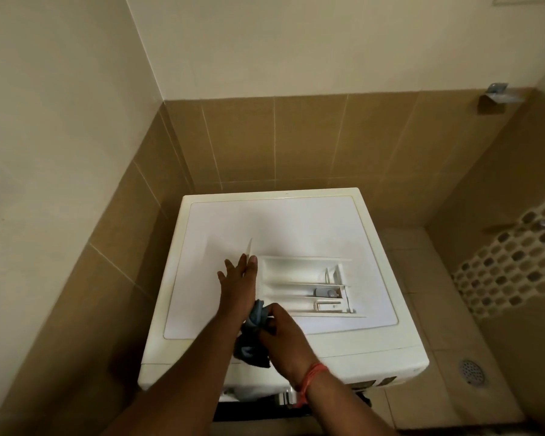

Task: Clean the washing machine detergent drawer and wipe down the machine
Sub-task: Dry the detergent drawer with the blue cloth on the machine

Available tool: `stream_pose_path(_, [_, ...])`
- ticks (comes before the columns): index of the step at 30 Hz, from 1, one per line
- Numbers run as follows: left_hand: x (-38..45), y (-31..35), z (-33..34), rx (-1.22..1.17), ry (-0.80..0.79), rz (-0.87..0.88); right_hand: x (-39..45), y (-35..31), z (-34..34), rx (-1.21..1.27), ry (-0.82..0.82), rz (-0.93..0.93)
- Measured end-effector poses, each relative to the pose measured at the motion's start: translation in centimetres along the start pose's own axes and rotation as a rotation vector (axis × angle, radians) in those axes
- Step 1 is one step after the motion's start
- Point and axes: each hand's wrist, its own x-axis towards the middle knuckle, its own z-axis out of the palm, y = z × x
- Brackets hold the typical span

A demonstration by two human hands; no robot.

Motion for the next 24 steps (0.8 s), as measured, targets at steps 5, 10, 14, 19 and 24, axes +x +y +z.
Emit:
stream_pose_path(5, [-0.1, 0.2, 0.0, 0.037, 0.012, 0.000, -0.8, 0.9, 1.0, -0.248, -0.054, -0.038])
stream_pose_path(10, [-0.5, 0.2, 0.3, 0.032, 0.023, 0.052, -1.4, 2.7, 3.2, -0.014, 0.066, 0.078])
stream_pose_path(14, [-0.5, 0.3, 0.6, 0.021, 0.030, 0.011, 0.8, 2.0, 3.0, 0.452, 0.294, 0.278])
stream_pose_path(19, [-0.2, 0.0, 0.4, 0.027, 0.033, 0.055, 2.0, 1.6, 3.9, 0.497, 0.350, 0.304])
stream_pose_path(24, [0.0, -0.2, 0.9, 0.123, 0.039, 0.045, 1.2, 1.2, 2.6, 0.546, 0.299, 0.275])
